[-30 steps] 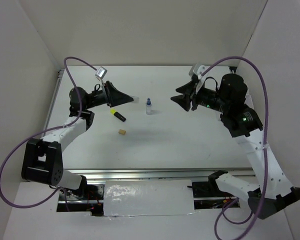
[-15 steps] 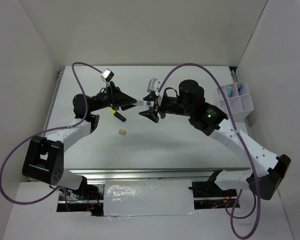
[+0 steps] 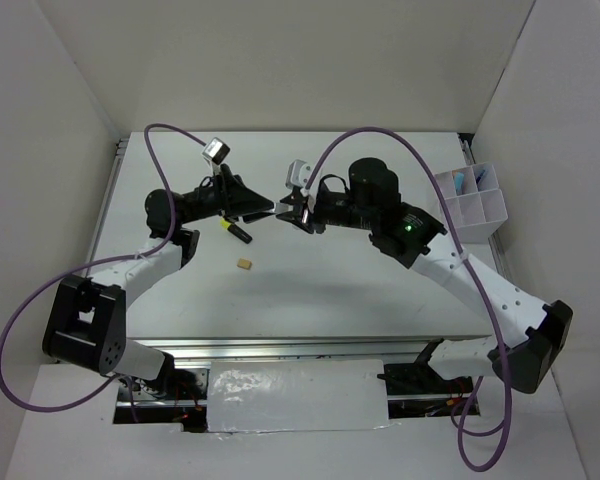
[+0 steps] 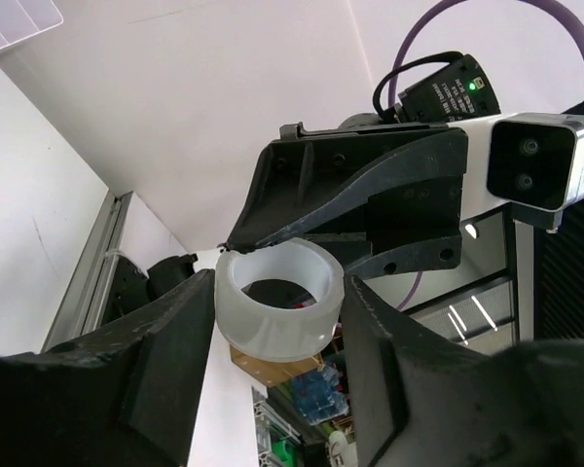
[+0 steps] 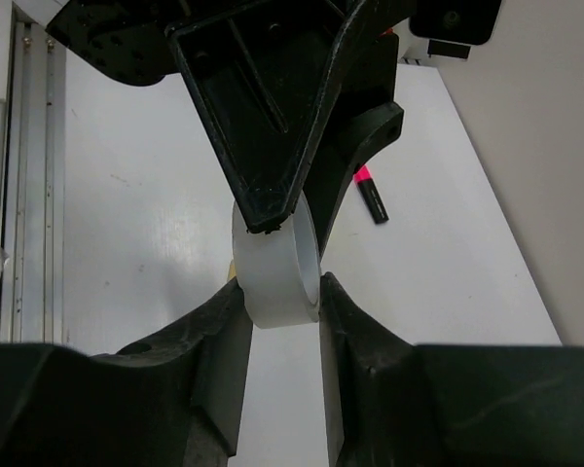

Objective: Sort the stationery into containers
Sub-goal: Pass the stationery from the left arm to the right, then place the stationery into the container

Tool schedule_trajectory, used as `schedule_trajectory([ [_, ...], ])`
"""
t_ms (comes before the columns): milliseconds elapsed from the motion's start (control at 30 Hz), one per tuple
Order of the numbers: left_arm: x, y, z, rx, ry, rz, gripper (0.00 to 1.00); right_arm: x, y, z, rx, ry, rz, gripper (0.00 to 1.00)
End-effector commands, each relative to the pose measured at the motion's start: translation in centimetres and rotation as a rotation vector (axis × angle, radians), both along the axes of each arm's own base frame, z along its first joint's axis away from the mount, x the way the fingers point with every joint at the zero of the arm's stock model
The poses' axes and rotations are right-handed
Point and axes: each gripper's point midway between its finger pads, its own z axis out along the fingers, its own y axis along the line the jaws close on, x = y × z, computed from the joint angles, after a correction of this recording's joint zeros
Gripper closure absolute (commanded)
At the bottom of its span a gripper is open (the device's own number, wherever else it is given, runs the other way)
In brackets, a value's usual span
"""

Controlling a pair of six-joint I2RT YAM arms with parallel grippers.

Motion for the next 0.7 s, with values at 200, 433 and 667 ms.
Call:
schedule_trajectory([
  [200, 0.1, 1.2, 1.5, 0.030, -0.215, 0.051, 0.01, -0.2, -3.2, 4.0, 0.078, -0.088, -0.066, 0.88],
  [433, 9.0, 6.9, 1.0, 0.480, -0.469, 0.458, 0.01, 4.9, -14.8, -0.1, 0.001, 0.150, -0.464, 0.97],
  [667, 11.7, 9.6, -3.7, 0.910, -0.414, 0.618, 0.01, 11.3, -30.4, -6.7, -0.118, 0.453, -0.947, 1.00],
])
